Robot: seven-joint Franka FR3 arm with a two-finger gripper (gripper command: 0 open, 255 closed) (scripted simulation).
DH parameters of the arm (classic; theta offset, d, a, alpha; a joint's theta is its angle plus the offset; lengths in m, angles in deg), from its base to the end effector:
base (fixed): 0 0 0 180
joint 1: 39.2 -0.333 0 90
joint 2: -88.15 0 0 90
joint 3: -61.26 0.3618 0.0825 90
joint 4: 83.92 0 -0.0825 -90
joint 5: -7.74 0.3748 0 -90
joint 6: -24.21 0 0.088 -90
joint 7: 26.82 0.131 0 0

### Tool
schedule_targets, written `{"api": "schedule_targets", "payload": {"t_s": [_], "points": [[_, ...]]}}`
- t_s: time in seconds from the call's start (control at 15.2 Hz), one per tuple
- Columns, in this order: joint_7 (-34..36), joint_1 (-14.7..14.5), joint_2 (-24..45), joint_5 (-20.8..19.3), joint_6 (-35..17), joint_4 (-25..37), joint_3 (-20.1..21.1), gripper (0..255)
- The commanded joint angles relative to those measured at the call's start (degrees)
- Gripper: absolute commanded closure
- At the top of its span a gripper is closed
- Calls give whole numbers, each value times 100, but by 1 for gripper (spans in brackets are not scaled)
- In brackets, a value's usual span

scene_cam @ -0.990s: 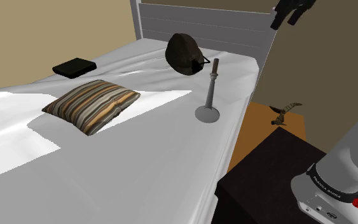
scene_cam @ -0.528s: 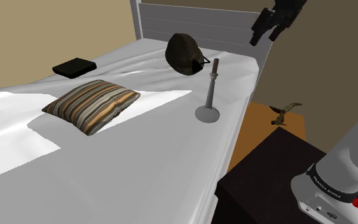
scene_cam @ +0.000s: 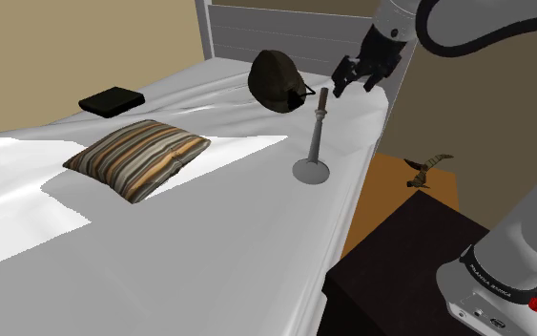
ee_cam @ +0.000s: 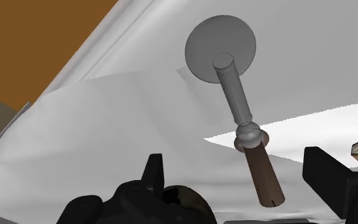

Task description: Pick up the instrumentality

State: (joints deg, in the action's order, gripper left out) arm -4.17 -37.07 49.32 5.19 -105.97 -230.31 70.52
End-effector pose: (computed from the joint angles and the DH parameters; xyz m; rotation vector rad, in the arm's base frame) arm 0.3495 0.0506 0.5420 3.0088 -0.3998 0.6296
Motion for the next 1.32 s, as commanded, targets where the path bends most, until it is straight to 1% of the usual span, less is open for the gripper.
{"api": "schedule_targets", "payload": {"t_s": [0.0,0.2,0.33,0.79,0.99,1.06,1.25], "points": [[377,124,323,-76,-574,-115,227,0],[1026,405,903,-312,-1327,-126,646,0],[1534,682,1327,-578,-1786,-62,981,0],[1813,872,1624,-822,-2385,-370,1173,0],[1840,893,1652,-848,-2435,-392,1193,0],[1842,894,1653,-849,-2438,-393,1194,255],[1842,895,1653,-850,-2441,-396,1194,255]]}}
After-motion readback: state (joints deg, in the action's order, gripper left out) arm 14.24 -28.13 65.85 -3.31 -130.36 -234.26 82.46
